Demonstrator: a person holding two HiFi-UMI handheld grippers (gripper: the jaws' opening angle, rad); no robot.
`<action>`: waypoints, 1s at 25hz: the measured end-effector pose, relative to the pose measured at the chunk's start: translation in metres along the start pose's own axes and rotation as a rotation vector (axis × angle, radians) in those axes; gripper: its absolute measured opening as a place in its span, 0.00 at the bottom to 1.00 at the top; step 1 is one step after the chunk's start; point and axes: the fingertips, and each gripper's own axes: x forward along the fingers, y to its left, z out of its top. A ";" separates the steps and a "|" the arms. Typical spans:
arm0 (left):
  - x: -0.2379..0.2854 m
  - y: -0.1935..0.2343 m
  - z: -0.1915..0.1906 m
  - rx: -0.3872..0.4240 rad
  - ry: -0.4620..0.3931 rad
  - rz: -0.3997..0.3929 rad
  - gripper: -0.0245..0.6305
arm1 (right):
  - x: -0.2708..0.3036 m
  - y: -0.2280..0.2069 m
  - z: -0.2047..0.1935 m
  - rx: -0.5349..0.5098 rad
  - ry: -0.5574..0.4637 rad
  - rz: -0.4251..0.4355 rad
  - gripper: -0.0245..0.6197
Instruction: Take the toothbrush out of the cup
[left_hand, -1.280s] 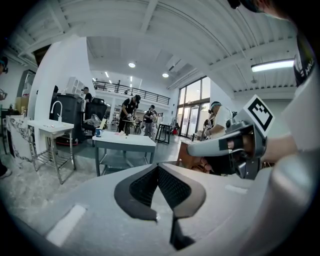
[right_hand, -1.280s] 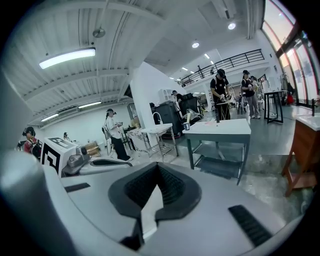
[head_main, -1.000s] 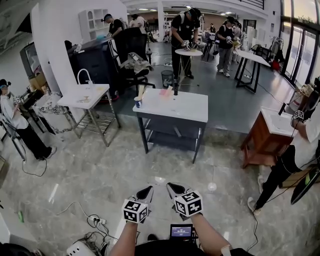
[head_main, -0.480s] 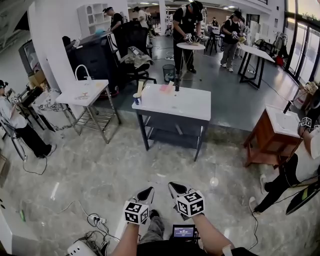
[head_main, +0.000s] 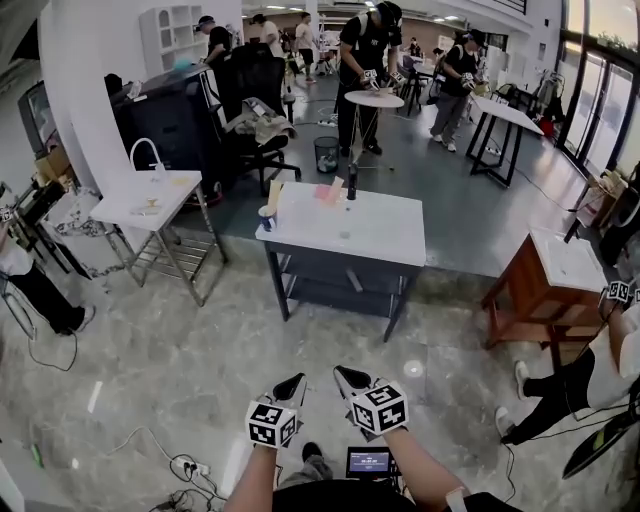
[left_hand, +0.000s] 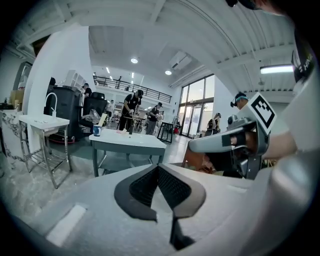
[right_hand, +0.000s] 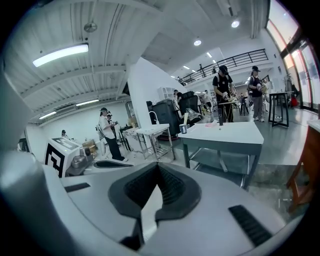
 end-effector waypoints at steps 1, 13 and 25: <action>0.004 0.012 0.006 0.004 -0.002 -0.002 0.05 | 0.011 0.000 0.008 -0.004 -0.002 -0.002 0.05; 0.054 0.091 0.021 -0.025 0.013 -0.035 0.05 | 0.094 -0.029 0.035 -0.003 0.042 -0.051 0.05; 0.144 0.166 0.046 -0.026 0.047 0.022 0.05 | 0.192 -0.102 0.077 0.006 0.049 -0.007 0.05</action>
